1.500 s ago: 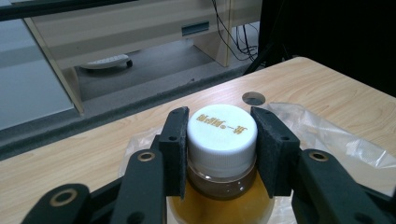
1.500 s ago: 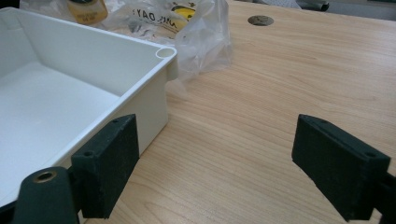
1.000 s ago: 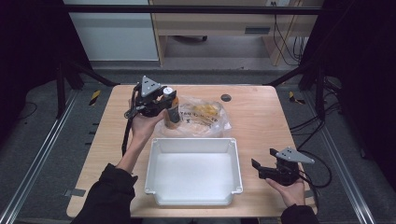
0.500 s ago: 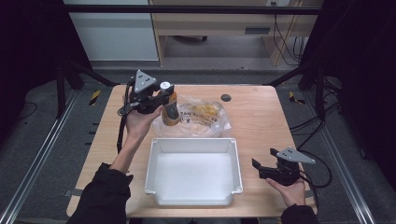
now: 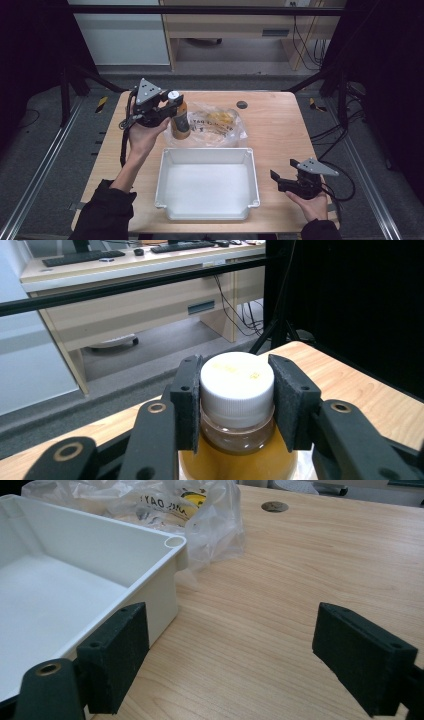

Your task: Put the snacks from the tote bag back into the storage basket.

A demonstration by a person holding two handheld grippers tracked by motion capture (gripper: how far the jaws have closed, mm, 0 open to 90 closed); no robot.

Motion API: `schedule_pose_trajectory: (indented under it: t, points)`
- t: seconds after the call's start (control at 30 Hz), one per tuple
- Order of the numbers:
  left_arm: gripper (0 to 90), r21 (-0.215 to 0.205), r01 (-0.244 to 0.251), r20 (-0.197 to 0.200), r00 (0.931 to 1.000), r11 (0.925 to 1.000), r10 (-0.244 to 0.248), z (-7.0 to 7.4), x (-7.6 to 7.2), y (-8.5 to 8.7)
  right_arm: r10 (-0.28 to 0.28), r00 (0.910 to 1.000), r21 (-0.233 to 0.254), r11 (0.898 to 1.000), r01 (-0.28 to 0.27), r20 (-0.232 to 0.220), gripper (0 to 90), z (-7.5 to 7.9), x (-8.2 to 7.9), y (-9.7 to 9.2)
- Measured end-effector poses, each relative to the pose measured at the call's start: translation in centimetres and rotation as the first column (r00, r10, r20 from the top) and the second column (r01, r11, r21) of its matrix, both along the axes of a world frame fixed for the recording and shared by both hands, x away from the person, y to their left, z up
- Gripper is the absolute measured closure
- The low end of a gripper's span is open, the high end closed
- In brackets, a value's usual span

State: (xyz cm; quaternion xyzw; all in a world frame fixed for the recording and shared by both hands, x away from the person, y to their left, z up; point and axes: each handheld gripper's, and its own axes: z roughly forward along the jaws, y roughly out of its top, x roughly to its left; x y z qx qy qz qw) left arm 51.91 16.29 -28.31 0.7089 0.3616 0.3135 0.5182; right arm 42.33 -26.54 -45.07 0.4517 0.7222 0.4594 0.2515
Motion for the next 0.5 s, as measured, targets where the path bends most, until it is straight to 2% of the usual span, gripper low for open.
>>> schedule_pose_trajectory:
  t: [0.3, 0.5]
  points:
    - [58.6, -0.006, 0.025, 0.016, 0.9996, 0.9997, -0.025, 0.1, -1.8, 0.4, -0.002, 1.0000, -0.001, 1.000, 0.002, -0.001, 15.1, 0.0, 0.0, 0.0]
    - [58.7, 0.010, 0.042, 0.029, 0.9987, 0.9991, -0.042, -0.2, -3.0, 0.6, -0.003, 1.0000, 0.000, 1.000, 0.003, 0.002, 15.1, 0.0, -0.1, 0.0]
